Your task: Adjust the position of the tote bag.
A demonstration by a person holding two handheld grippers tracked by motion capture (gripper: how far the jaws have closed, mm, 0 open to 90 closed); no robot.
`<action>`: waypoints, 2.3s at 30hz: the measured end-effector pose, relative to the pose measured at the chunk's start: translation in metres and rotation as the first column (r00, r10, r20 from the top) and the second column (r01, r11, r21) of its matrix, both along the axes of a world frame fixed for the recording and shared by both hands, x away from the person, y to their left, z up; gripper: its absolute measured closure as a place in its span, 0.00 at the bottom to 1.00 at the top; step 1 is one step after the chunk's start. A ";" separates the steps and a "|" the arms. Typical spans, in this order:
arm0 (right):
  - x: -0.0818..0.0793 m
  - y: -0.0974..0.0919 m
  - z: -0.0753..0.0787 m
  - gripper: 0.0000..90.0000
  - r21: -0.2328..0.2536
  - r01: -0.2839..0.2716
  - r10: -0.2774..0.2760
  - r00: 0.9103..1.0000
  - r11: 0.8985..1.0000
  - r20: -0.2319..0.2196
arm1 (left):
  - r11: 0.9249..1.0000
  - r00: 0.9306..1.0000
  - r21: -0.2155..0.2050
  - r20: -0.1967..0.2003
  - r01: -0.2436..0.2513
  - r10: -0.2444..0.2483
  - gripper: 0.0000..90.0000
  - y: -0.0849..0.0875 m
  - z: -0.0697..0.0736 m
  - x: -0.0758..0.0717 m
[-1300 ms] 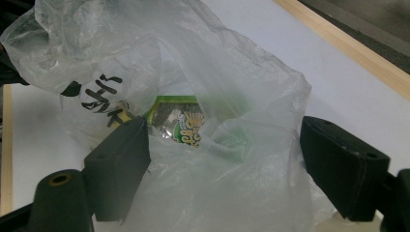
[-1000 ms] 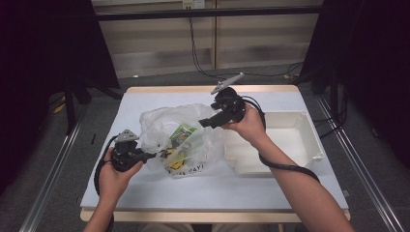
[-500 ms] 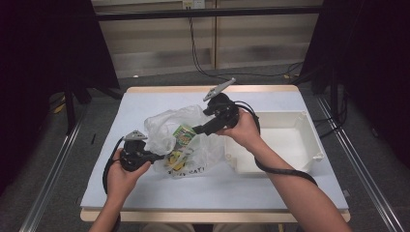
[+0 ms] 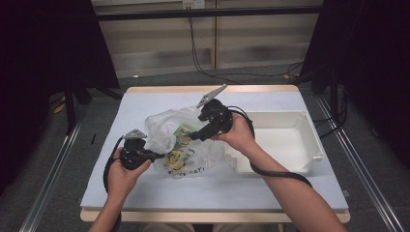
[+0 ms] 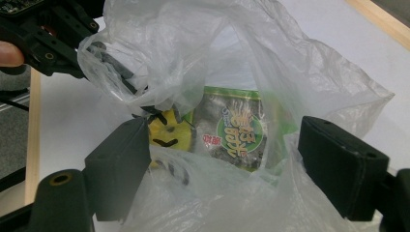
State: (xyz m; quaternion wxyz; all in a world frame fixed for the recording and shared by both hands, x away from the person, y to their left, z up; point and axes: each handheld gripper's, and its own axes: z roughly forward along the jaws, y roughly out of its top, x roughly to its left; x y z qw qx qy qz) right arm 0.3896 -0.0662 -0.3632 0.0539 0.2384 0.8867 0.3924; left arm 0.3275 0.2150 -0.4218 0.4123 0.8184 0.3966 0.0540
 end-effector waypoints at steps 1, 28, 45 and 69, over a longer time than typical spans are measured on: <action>0.000 -0.001 0.001 0.21 -0.006 0.006 -0.006 1.000 1.000 -0.005 | 1.000 1.000 0.003 0.000 -0.001 0.001 0.97 0.001 0.000 0.000; -0.012 0.025 -0.006 0.21 -0.030 -0.076 0.075 0.996 0.997 -0.038 | 0.999 1.000 -0.037 -0.006 -0.018 0.018 0.98 0.008 0.004 0.004; -0.026 0.035 -0.048 0.66 -0.137 -0.083 0.067 0.990 0.987 -0.122 | 0.994 0.999 -0.105 -0.024 -0.023 0.021 0.98 0.015 0.005 0.007; -0.061 0.004 -0.077 1.00 -0.190 -0.031 0.005 0.990 0.981 -0.138 | 0.989 0.983 -0.029 -0.119 -0.142 0.137 0.99 0.073 -0.024 0.011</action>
